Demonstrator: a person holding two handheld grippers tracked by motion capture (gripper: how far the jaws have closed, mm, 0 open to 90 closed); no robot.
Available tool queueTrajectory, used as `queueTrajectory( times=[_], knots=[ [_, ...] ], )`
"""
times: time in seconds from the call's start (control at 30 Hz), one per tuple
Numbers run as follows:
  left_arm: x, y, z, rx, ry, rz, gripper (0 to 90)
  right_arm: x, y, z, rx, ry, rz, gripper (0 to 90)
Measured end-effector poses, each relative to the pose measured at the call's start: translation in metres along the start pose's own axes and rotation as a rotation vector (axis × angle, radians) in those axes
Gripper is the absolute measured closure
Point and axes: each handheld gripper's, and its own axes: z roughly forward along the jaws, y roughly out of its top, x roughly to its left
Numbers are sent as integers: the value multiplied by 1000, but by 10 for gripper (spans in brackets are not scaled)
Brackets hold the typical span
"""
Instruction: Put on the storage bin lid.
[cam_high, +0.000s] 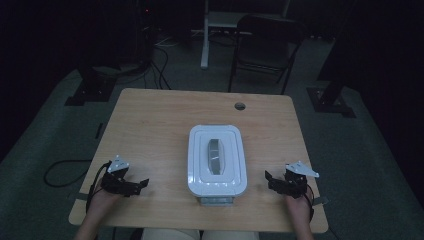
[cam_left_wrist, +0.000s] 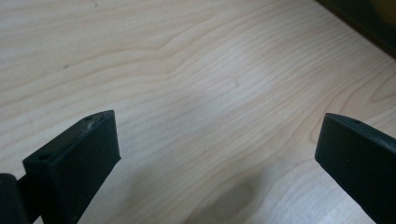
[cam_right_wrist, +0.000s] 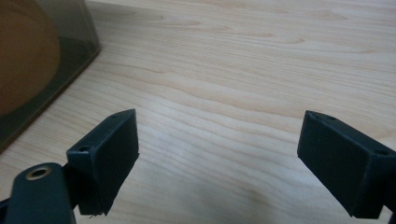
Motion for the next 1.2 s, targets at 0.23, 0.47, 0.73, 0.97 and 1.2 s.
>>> queueTrajectory(
  times=[0.23,0.47,0.73,0.97,1.2],
  knots=[
    [3,-10,-3,10,26,-22,5,-7,-10,-8,3,-47,18,122],
    [5,-17,-7,4,73,-47,5,-15,-16,-13,14,-121,52,122],
    [13,-22,-12,-15,151,-115,5,-25,-23,-13,81,-200,96,124],
    [21,-27,-11,12,212,-170,5,-32,-24,-9,122,-248,147,124],
    [23,-27,-5,29,254,-184,5,-33,-23,-7,166,-264,137,130]
  ],
)
